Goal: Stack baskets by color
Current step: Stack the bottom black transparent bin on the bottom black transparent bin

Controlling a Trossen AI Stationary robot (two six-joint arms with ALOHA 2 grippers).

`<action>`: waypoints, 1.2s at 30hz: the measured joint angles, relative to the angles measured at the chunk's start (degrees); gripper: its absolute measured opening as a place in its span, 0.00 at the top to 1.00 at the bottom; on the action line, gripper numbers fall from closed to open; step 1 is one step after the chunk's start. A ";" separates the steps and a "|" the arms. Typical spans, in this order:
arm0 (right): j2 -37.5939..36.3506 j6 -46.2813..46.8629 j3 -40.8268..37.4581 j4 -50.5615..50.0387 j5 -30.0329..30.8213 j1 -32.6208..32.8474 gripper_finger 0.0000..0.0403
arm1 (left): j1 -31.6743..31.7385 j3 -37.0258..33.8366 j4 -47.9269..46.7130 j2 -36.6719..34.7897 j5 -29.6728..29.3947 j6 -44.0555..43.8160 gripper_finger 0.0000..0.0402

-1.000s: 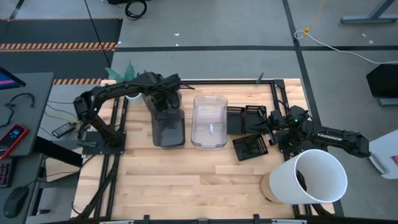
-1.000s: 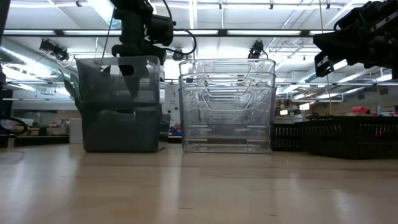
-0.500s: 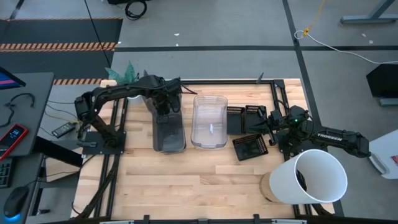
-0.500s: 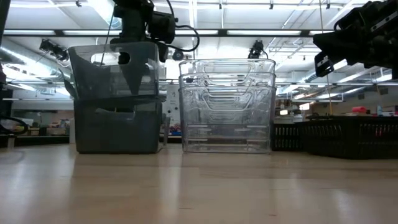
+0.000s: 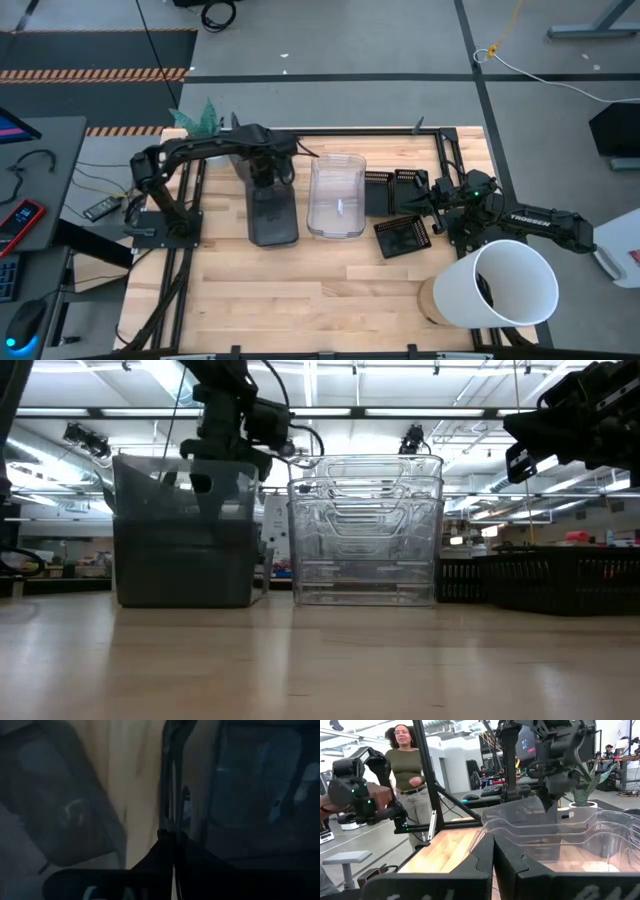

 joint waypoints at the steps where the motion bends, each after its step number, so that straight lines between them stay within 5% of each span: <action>1: 0.02 0.02 0.00 0.10 0.00 0.02 0.97 | -0.27 0.00 0.02 0.57 0.50 -0.09 0.98; 15: 0.01 0.01 0.00 0.17 0.00 0.01 0.97 | -13.40 0.00 -4.07 3.31 4.79 -4.63 0.95; 22: 0.02 0.01 -0.01 0.17 0.00 0.01 0.97 | -22.70 0.00 -4.30 3.31 -4.55 -7.18 0.91; 36: 0.02 0.02 -0.01 0.15 0.02 0.01 0.97 | -27.75 0.00 -4.39 3.26 -11.38 -12.46 0.55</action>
